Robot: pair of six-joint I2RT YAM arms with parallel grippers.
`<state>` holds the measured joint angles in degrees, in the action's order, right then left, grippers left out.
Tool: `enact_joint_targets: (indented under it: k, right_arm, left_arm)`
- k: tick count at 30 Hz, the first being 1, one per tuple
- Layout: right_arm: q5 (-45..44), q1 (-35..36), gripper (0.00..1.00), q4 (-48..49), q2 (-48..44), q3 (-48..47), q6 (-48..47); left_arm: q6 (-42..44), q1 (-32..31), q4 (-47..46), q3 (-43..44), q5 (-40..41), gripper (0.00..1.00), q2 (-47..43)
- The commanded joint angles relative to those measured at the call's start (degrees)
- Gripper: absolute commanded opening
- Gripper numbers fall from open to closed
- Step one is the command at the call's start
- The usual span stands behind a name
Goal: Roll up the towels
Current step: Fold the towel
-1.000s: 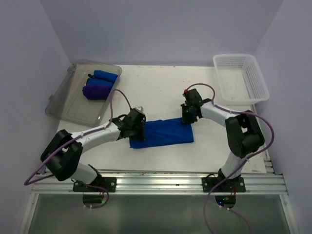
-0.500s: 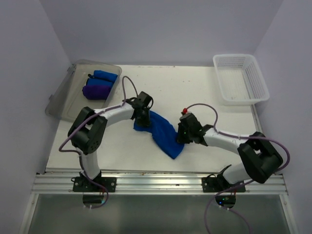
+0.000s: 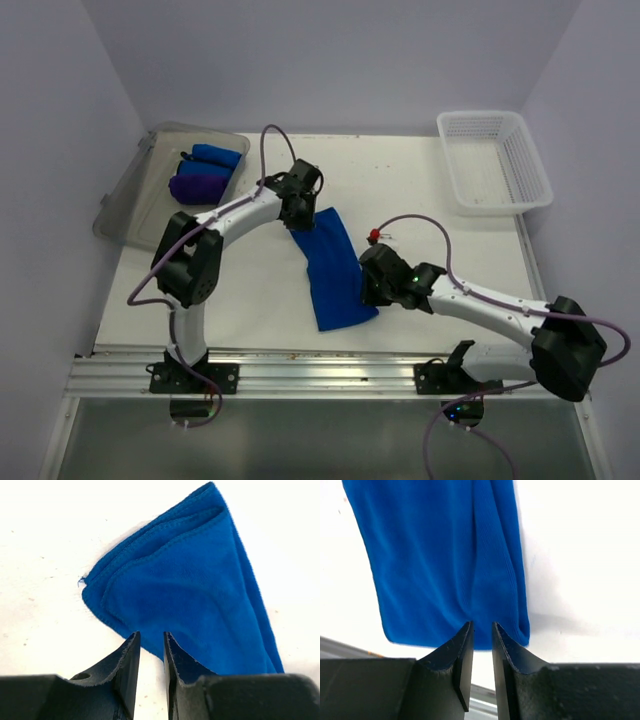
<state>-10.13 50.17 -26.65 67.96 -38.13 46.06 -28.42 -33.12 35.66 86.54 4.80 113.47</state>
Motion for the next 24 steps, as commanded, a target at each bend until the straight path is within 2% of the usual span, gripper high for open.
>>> enact_joint_targets:
  k: [1, 7, 13, 18, 24]
  right_arm:
    - [-4.5, -0.4, 0.24, -3.3, 6.7, -7.6, -6.4]
    - [-3.8, -2.4, 0.20, -1.1, 18.1, -15.4, -11.3]
    - [-2.4, -5.5, 0.16, 1.6, 24.2, -15.8, -13.7]
    - [-1.3, -6.0, 0.12, 4.7, 24.8, -10.5, -11.8]
    - [2.2, -3.6, 0.10, 7.8, 19.8, -4.7, -6.0]
  left_arm:
    - [1.8, -1.0, 1.1, -1.7, -0.3, 0.29, -6.6]
    - [-0.8, -2.1, -1.7, -5.6, -2.4, 0.27, -6.9]
    - [-1.6, -1.6, -4.9, -6.1, -2.4, 0.26, -2.6]
    - [-0.1, -0.3, -4.8, -3.8, -2.3, 0.24, 3.4]
    - [4.5, 0.4, -0.9, 3.6, 0.5, 0.24, 8.3]
